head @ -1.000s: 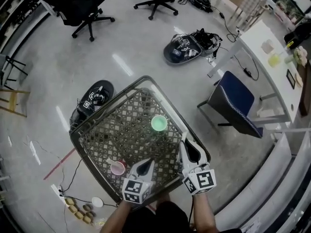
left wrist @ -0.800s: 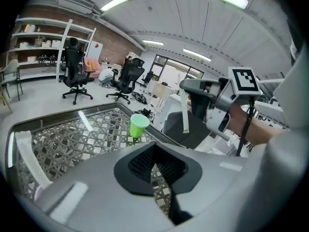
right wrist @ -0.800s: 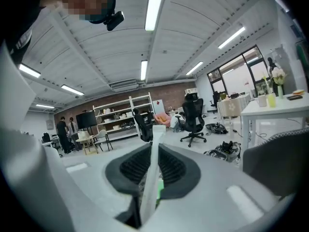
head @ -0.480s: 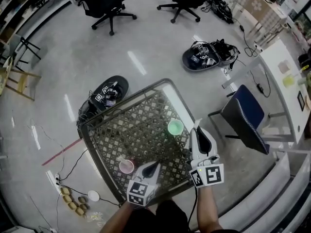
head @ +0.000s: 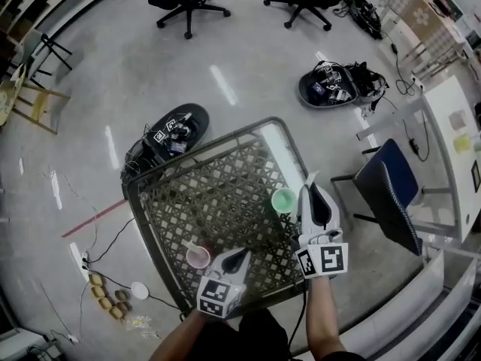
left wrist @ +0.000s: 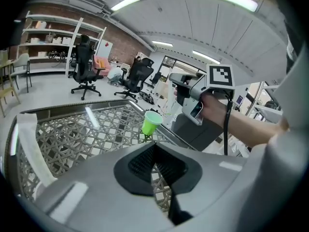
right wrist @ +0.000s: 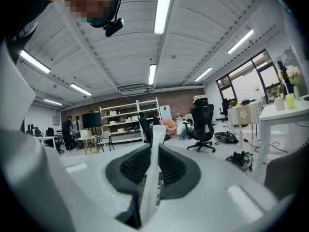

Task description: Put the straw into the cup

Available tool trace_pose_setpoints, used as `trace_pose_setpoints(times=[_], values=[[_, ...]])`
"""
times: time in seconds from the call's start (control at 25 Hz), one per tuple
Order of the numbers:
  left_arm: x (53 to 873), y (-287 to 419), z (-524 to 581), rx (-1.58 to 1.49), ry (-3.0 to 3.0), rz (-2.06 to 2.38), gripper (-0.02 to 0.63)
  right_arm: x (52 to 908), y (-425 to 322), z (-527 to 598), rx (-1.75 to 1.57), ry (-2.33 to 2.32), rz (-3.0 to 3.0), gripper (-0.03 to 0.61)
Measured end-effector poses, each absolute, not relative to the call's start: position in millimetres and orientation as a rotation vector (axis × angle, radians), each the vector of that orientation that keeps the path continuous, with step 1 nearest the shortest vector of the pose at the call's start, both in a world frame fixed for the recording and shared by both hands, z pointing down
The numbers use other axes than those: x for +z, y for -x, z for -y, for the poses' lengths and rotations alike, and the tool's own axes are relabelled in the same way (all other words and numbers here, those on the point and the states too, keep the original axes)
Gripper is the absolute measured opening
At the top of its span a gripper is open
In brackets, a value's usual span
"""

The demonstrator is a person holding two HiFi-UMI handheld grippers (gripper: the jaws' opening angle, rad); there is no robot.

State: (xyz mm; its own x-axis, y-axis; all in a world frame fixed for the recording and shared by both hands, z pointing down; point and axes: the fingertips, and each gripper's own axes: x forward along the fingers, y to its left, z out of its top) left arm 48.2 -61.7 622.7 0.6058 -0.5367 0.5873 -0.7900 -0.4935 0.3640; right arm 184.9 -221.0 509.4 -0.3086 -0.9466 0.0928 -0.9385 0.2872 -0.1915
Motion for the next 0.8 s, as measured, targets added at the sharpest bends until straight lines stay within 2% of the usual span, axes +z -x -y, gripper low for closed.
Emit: trace_pose_setpoints(times=[0.8], values=[[651, -45, 88, 0.523, -2.149, 1.087, 0.006, 570, -178, 247, -0.405, 1.814, -2.519, 0.054]])
